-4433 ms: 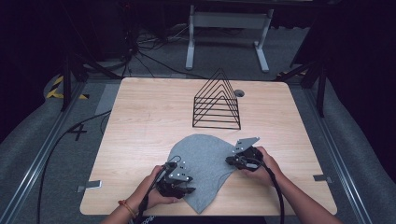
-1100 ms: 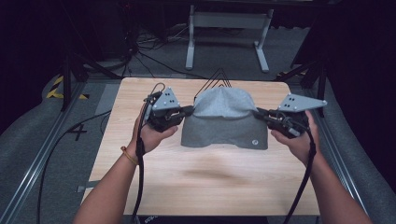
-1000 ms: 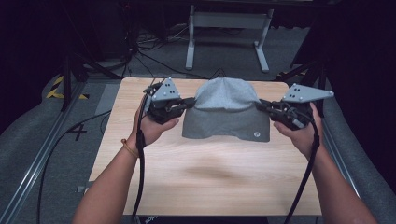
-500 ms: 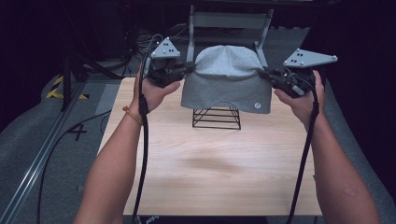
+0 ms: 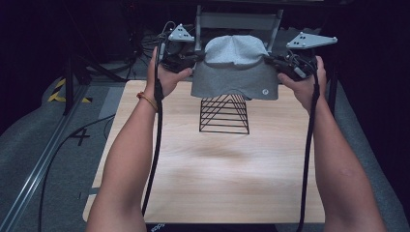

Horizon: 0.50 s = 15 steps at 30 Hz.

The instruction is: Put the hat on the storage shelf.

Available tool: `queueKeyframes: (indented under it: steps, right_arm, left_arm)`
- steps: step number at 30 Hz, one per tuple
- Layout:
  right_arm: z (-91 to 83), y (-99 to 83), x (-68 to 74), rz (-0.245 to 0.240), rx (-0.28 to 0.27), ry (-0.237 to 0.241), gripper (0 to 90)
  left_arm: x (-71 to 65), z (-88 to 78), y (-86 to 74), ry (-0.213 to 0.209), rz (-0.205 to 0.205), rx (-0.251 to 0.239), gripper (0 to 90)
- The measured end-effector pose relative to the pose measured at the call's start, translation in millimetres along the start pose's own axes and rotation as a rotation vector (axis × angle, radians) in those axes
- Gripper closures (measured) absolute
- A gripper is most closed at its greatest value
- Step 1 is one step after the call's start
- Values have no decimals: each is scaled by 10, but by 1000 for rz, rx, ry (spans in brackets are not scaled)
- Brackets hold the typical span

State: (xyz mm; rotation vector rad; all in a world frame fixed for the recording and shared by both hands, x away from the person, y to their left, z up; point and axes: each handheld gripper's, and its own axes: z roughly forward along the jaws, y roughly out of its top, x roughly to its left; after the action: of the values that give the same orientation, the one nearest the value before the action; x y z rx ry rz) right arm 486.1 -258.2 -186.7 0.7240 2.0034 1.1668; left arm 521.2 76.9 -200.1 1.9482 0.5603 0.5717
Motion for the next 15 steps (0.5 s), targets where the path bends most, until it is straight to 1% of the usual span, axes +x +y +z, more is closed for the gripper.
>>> queueKeyframes:
  steps: [2, 3, 4, 5, 6, 7, 8, 9, 10, 12, 14, 15]
  right_arm:
    - [65, -23, -18, 6, 9, -1, 855]
    - [84, -28, -21, 6, 12, -1, 855]
    - [110, -39, -29, 7, 14, -7, 855]
    - [123, -45, -39, 12, 16, -9, 855]
    - [130, -51, -50, 16, 16, -8, 855]
    - [133, -58, -63, 26, 12, -6, 855]
    - [140, -70, -80, 38, 9, -5, 855]
    - [148, -82, -95, 46, 6, -4, 854]
    - [159, -95, -103, 54, 5, 1, 855]
    - [187, -114, -121, 57, 14, -9, 855]
    - [216, -124, -135, 58, 14, -8, 855]
    - [222, -128, -139, 58, 17, -12, 855]
  left_arm:
    - [10, 36, -3, 5, -10, 0, 877]
    - [20, 66, -12, 14, -17, 0, 877]
    - [20, 66, -12, 14, -17, 0, 876]
    - [43, 102, -38, 7, -36, -9, 876]
    - [43, 102, -38, 7, -36, -9, 876]
    - [52, 149, -68, 13, -49, -3, 876]
    - [59, 173, -85, 14, -51, -7, 876]
    - [66, 193, -97, 24, -47, 4, 876]
    - [79, 215, -108, 29, -52, 3, 876]
    - [101, 245, -111, 32, -62, 3, 876]
    - [110, 255, -110, 26, -64, -8, 876]
    - [111, 267, -110, 35, -62, -8, 876]
